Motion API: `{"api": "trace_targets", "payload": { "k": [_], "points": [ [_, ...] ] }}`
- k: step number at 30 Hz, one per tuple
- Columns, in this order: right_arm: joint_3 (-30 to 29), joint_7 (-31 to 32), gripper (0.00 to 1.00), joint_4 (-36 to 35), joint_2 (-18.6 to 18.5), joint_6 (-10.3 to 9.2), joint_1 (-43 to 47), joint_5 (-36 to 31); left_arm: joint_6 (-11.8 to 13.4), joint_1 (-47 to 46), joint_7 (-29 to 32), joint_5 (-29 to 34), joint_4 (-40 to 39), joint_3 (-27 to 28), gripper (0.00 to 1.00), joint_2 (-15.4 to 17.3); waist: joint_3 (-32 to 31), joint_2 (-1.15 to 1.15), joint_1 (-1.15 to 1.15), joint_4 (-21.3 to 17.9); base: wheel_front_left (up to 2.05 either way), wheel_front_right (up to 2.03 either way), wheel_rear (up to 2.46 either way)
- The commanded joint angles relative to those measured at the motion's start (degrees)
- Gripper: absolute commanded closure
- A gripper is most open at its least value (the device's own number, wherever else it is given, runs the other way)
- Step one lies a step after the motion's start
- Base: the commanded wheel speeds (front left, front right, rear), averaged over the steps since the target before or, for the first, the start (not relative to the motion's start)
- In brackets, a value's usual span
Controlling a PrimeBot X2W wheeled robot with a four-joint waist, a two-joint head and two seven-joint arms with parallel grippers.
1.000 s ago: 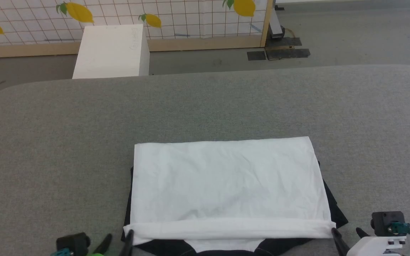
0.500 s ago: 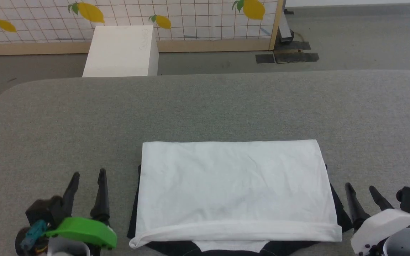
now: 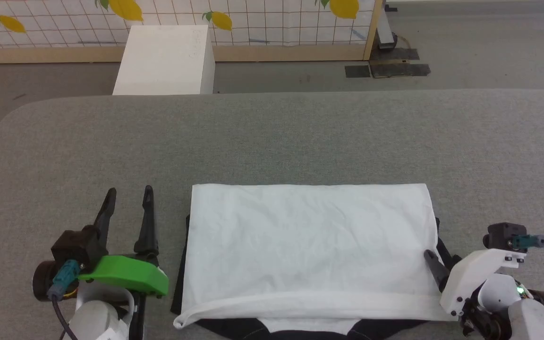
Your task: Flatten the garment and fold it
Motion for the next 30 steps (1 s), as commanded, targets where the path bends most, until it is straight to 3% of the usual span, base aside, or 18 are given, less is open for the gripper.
{"api": "trace_targets", "payload": {
  "k": [1,5,6,7,8,9,14,19,24,30],
  "points": [
    [0.21,1.6,0.0,1.41,0.02,-0.09,-0.96,-0.19,-0.62,-0.8,-0.26,0.69,0.37,0.52,0.0,-0.72,0.14,0.0,0.0,-0.01,0.0,0.0,0.0],
    [2.61,7.93,0.0,2.94,0.02,-0.09,-0.52,-0.82,-2.06,-0.48,-0.26,1.92,1.27,1.99,0.0,-1.6,0.25,0.0,0.0,-0.1,0.0,0.0,0.0],
    [3.09,9.26,0.04,2.71,0.02,-0.09,-0.22,-0.74,-2.26,-0.39,-0.26,2.13,1.28,2.33,0.0,-1.86,0.25,0.0,0.0,-0.11,0.0,0.0,0.0],
    [3.39,10.28,0.6,2.05,0.02,-0.09,0.11,-0.34,-2.42,-0.24,-0.27,2.54,1.3,2.63,0.0,-2.1,0.24,0.0,0.0,-0.12,0.0,0.0,0.0],
    [3.57,10.44,0.74,1.18,0.02,-0.09,0.33,-0.14,-2.57,-0.14,-0.27,2.82,1.29,2.87,0.0,-2.28,0.24,0.0,0.0,-0.14,0.0,0.0,0.0],
    [3.74,10.17,1.0,-0.13,0.03,-0.09,0.56,-0.04,-2.77,-0.05,-0.27,3.08,1.29,3.2,0.0,-2.5,0.26,0.0,0.0,-0.19,0.0,0.0,0.0],
    [2.72,8.82,1.0,-5.7,0.03,-0.09,2.03,0.53,-3.65,0.34,-0.27,4.0,1.18,4.66,0.0,-3.13,0.22,0.0,0.0,-0.47,0.0,0.0,0.0],
    [-2.9,7.51,1.0,-11.32,0.03,-0.09,3.82,2.7,-4.61,0.56,-0.27,4.6,1.27,5.93,0.0,-3.61,0.22,0.0,0.0,-0.66,0.0,0.0,0.0],
    [-12.21,6.5,1.0,-15.79,0.03,-0.09,5.17,-3.93,-5.31,0.87,-0.27,5.47,1.35,6.52,0.0,-4.38,0.35,0.0,0.0,-0.81,0.0,0.0,0.0],
    [-16.44,7.47,1.0,-18.4,0.03,-0.09,6.09,-8.82,-5.86,0.91,-0.27,6.23,1.67,6.8,0.0,-4.98,0.44,0.0,0.0,-0.89,0.0,0.0,0.0]
  ]
}}
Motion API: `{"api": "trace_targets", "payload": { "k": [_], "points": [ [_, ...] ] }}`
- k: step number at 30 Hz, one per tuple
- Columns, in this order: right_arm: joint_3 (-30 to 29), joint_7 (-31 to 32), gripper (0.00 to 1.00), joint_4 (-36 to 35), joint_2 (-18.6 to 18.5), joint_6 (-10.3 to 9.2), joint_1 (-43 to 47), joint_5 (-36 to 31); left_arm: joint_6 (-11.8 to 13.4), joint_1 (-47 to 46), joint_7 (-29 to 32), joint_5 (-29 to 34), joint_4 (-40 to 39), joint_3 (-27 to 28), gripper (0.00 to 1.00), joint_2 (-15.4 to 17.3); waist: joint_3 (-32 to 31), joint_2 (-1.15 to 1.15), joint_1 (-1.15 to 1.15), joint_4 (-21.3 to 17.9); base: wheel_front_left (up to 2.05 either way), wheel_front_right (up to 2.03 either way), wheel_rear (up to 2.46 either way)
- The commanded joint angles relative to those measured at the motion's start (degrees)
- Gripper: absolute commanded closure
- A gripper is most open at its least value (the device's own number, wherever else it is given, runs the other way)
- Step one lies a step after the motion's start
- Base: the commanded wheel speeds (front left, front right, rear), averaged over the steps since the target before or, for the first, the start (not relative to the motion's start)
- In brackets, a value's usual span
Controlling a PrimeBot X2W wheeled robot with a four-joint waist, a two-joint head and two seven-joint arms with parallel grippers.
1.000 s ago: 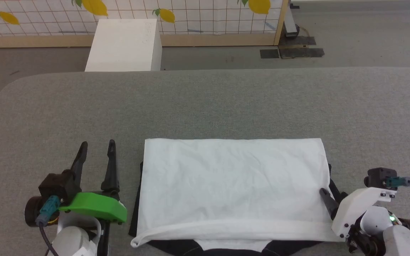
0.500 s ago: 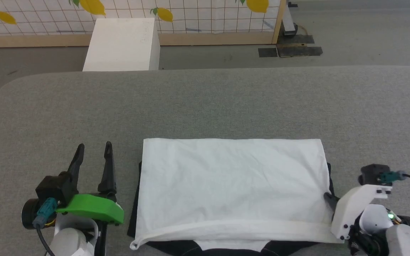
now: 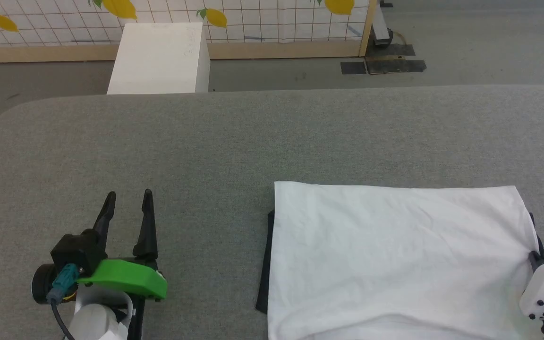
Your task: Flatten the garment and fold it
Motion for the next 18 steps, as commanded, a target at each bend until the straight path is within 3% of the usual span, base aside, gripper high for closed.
{"api": "trace_targets", "payload": {
  "k": [1,9,14,18],
  "points": [
    [0.11,0.11,1.0,-1.13,-0.09,-0.1,0.79,-0.44,-0.33,0.58,-0.27,0.31,0.23,0.3,0.0,-0.31,-0.11,0.0,0.0,0.0,0.0,0.0,0.0],
    [9.68,4.27,1.0,-11.08,-0.09,-0.1,3.56,3.39,-0.97,0.9,-0.27,0.99,1.17,0.32,0.0,-0.61,-1.04,0.0,0.0,0.53,0.0,0.0,0.0],
    [21.29,8.59,1.0,-20.57,-0.09,-0.1,4.07,2.81,-1.26,0.93,-0.27,1.3,1.52,0.06,0.0,-0.78,-1.36,0.0,0.0,0.99,0.0,0.0,0.0],
    [32.31,9.51,1.0,-23.48,-0.09,-0.1,1.57,2.0,-1.45,0.19,-0.27,1.42,1.62,-0.33,0.0,-0.99,-0.9,0.0,0.0,1.76,0.0,0.0,0.0]
  ]
}}
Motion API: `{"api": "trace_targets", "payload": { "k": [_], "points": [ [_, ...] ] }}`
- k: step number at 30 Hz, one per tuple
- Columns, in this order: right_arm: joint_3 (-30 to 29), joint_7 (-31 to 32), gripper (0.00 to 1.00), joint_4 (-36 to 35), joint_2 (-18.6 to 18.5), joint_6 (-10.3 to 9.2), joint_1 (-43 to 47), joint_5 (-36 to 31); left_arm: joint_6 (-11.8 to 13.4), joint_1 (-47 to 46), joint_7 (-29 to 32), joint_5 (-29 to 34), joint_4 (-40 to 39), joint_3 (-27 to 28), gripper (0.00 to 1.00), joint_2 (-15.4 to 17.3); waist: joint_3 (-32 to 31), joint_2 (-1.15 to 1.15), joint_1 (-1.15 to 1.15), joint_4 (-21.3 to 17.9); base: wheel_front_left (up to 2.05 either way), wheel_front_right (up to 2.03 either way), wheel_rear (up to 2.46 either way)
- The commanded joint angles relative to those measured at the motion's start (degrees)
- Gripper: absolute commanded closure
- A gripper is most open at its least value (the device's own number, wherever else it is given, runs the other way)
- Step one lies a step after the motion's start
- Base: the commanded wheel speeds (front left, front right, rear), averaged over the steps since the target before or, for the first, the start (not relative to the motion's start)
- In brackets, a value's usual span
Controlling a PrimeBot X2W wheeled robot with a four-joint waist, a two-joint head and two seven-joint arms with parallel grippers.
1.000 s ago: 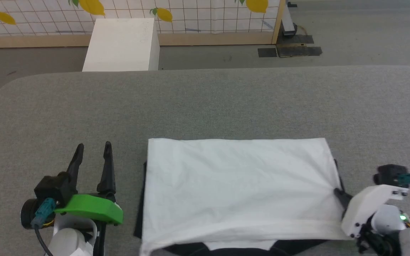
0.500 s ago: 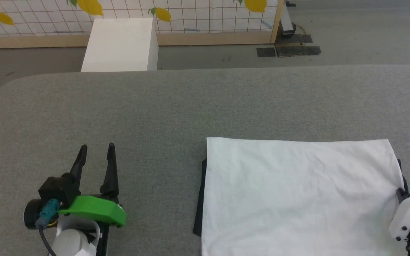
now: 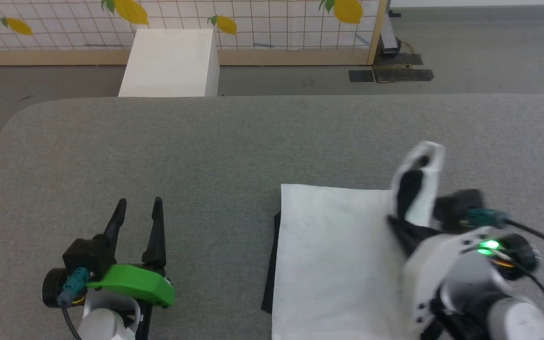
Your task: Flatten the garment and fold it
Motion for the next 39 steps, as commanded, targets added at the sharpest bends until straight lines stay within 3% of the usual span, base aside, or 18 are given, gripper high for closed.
{"api": "trace_targets", "payload": {
  "k": [1,9,15,16,17,22,26,33,39],
  "points": [
    [2.59,0.12,1.0,0.13,0.01,-0.09,-1.74,-0.24,-0.28,-0.52,-0.27,0.4,0.1,-0.1,0.0,-0.33,0.43,0.0,0.0,0.52,0.0,0.0,0.0],
    [17.11,-1.38,1.0,12.46,0.01,-0.09,-9.8,-0.63,-0.6,-2.64,-0.27,0.3,0.2,-1.18,0.0,-1.16,3.07,0.0,0.0,3.24,0.0,0.0,0.0],
    [21.46,-2.29,1.0,23.43,0.01,-0.09,-14.57,0.59,-0.72,-3.27,-0.27,0.2,0.59,-1.06,0.0,-1.64,4.72,0.0,0.0,4.54,0.0,0.0,0.0],
    [21.78,-2.49,0.63,24.65,0.01,-0.09,-15.03,0.87,-0.74,-3.32,-0.27,0.24,0.64,-0.99,0.0,-1.67,4.89,0.0,0.0,4.63,0.0,0.0,0.0],
    [22.22,-2.53,0.0,26.06,0.01,-0.09,-15.37,1.57,-0.76,-3.39,-0.27,0.28,0.73,-0.93,0.0,-1.72,4.99,0.0,0.0,4.7,0.0,0.0,0.0],
    [23.84,-4.97,0.0,27.56,0.01,-0.09,-16.19,6.22,-0.82,-3.44,-0.27,0.47,1.12,-0.5,0.0,-1.88,4.79,0.0,0.0,4.4,0.0,0.0,0.0],
    [22.53,-11.24,0.0,23.42,0.01,-0.09,-16.05,9.11,-0.87,-2.99,-0.27,0.91,1.13,-0.12,0.0,-1.86,3.26,0.0,0.0,3.54,0.0,0.0,0.0],
    [9.0,-25.71,0.0,11.9,0.01,-0.09,-10.65,11.43,-0.94,-1.46,-0.27,1.45,1.01,-0.01,0.0,-1.37,0.26,0.0,0.0,1.34,0.0,0.0,0.0],
    [-3.62,-31.97,0.0,9.63,0.01,-0.09,-3.65,13.85,-0.97,-0.76,-0.27,1.39,0.81,-0.1,0.0,-1.16,-0.69,0.0,0.0,0.27,0.0,0.0,0.0]
  ]
}}
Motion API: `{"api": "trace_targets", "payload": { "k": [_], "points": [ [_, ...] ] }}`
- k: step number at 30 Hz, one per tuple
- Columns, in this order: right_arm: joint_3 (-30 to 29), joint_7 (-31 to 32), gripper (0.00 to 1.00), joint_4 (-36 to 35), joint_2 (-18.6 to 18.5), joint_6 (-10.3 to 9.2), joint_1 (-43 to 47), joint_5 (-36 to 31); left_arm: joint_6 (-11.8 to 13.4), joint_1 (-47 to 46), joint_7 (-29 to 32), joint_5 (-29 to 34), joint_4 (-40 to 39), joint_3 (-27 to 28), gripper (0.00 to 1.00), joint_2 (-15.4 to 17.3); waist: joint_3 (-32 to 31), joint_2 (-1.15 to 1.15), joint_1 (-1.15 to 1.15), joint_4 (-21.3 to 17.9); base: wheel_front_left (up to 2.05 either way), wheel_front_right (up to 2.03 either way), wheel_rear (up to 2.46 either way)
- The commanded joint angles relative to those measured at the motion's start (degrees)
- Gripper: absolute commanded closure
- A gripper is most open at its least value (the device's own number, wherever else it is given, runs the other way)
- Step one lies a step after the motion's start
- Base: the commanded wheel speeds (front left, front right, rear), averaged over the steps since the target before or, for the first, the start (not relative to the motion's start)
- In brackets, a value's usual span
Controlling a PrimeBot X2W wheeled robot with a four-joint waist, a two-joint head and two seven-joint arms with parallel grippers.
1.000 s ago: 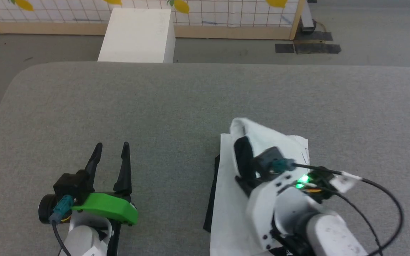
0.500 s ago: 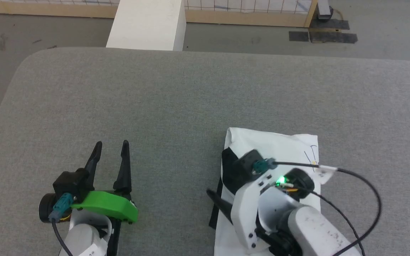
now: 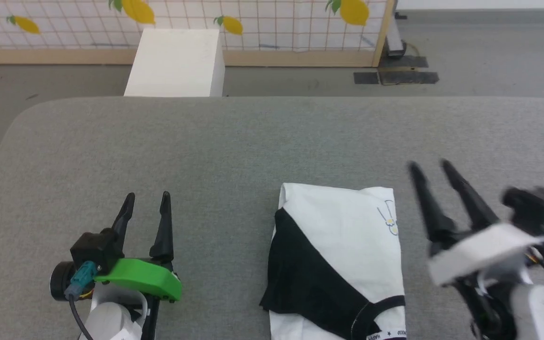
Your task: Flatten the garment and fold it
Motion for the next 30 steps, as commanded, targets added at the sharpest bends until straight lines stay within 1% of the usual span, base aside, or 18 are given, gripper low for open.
{"api": "trace_targets", "payload": {
  "k": [1,4,7,10,14,19,25,26,27,28,29,30],
  "points": [
    [-1.44,-0.77,0.0,0.7,-0.04,-0.09,1.34,1.0,-0.31,0.77,-0.26,0.66,-0.06,0.03,0.0,0.33,-0.49,0.0,0.0,-0.52,0.0,0.0,0.0],
    [-4.81,-1.37,0.0,4.83,-0.04,-0.09,3.62,2.58,-0.33,0.78,-0.26,0.53,-0.01,-0.15,0.0,0.34,-0.6,0.0,0.0,-0.64,0.0,0.0,0.0],
    [-5.27,-0.56,0.0,9.67,-0.04,-0.09,4.58,2.41,-0.34,0.72,-0.26,0.39,0.12,-0.4,0.0,0.3,-0.62,0.0,0.0,-0.55,0.0,0.0,0.0],
    [-3.76,1.15,0.0,15.16,-0.04,-0.09,4.47,2.62,-0.36,0.65,-0.26,0.3,0.27,-0.66,0.0,0.34,-0.56,0.0,0.0,-0.33,0.0,0.0,0.0],
    [-1.22,4.44,0.0,20.77,-0.04,-0.09,3.31,3.05,-0.37,0.71,-0.26,0.27,0.25,-0.86,0.0,0.42,-0.37,0.0,0.0,0.04,0.0,0.0,0.0],
    [0.5,8.15,0.0,26.38,-0.04,-0.09,0.39,1.74,-0.39,0.32,-0.26,0.28,0.06,-0.88,0.0,0.42,0.38,0.0,0.0,0.51,0.0,0.0,0.0],
    [1.22,12.68,0.0,30.22,-0.04,-0.09,-1.56,0.69,-0.39,-0.16,-0.26,0.4,-0.31,-0.74,0.0,0.1,0.67,0.0,0.0,1.07,0.0,0.0,0.0],
    [1.36,13.21,0.29,30.42,-0.04,-0.09,-1.61,0.64,-0.39,-0.16,-0.26,0.41,-0.36,-0.69,0.0,0.05,0.63,0.0,0.0,1.1,0.0,0.0,0.0],
    [1.83,13.89,0.73,30.42,-0.04,-0.09,-1.58,0.7,-0.39,-0.14,-0.26,0.45,-0.43,-0.53,0.0,0.0,0.54,0.0,0.0,1.08,0.0,0.0,0.0],
    [2.02,14.0,0.85,30.16,-0.04,-0.09,-1.57,0.49,-0.39,-0.09,-0.26,0.47,-0.47,-0.4,0.0,-0.03,0.47,0.0,0.0,1.04,0.0,0.0,0.0],
    [1.98,13.72,1.0,29.6,-0.04,-0.09,-1.62,-0.14,-0.39,0.01,-0.26,0.49,-0.51,-0.23,0.0,-0.06,0.4,0.0,0.0,0.93,0.0,0.0,0.0],
    [1.98,13.57,1.0,29.05,-0.04,-0.09,-1.68,-1.18,-0.38,0.11,-0.26,0.51,-0.58,-0.05,0.0,-0.07,0.35,0.0,0.0,0.76,0.0,0.0,0.0]
  ]
}}
